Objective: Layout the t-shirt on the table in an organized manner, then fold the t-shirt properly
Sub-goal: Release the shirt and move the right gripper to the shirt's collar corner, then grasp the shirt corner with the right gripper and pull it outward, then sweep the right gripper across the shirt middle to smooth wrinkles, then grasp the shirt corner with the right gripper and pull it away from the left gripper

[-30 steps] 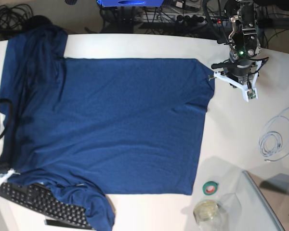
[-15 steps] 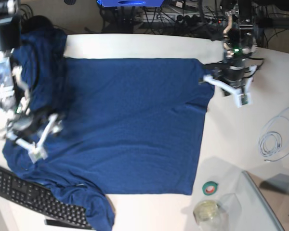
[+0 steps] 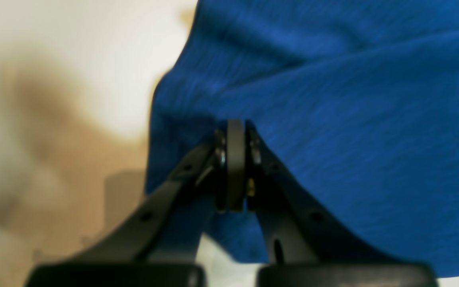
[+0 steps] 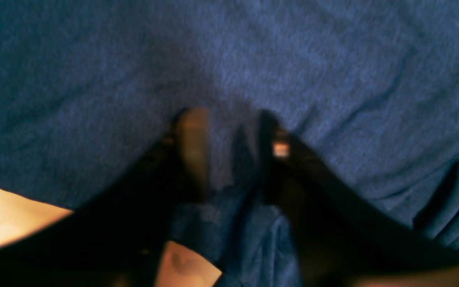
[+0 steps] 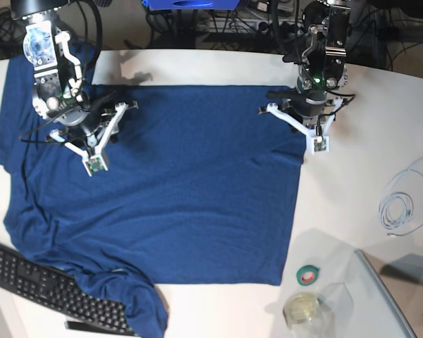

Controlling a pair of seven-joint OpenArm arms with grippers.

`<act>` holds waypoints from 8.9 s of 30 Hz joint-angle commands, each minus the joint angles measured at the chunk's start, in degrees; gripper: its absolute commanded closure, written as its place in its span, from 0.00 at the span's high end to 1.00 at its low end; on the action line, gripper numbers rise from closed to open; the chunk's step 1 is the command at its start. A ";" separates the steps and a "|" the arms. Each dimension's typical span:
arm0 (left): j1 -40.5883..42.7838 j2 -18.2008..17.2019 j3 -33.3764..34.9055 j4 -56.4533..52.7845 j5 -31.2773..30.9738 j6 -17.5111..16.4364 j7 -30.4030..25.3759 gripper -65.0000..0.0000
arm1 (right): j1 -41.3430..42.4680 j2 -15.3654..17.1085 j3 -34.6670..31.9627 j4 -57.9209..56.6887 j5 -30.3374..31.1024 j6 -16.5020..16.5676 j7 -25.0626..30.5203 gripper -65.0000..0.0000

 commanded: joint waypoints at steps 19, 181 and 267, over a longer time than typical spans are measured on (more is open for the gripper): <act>1.31 -3.29 -15.51 1.94 -0.09 0.22 -1.04 0.00 | -2.53 -3.61 -7.86 -1.25 0.10 -0.08 1.18 0.14; 5.88 3.83 -25.45 -5.62 -16.62 -14.11 -8.24 0.00 | 19.53 -15.48 -11.03 6.83 3.62 25.06 -7.96 0.00; 14.85 2.24 -24.92 11.97 -9.67 -14.11 -1.83 0.00 | 2.56 -12.23 57.81 3.23 20.23 16.89 -26.07 0.01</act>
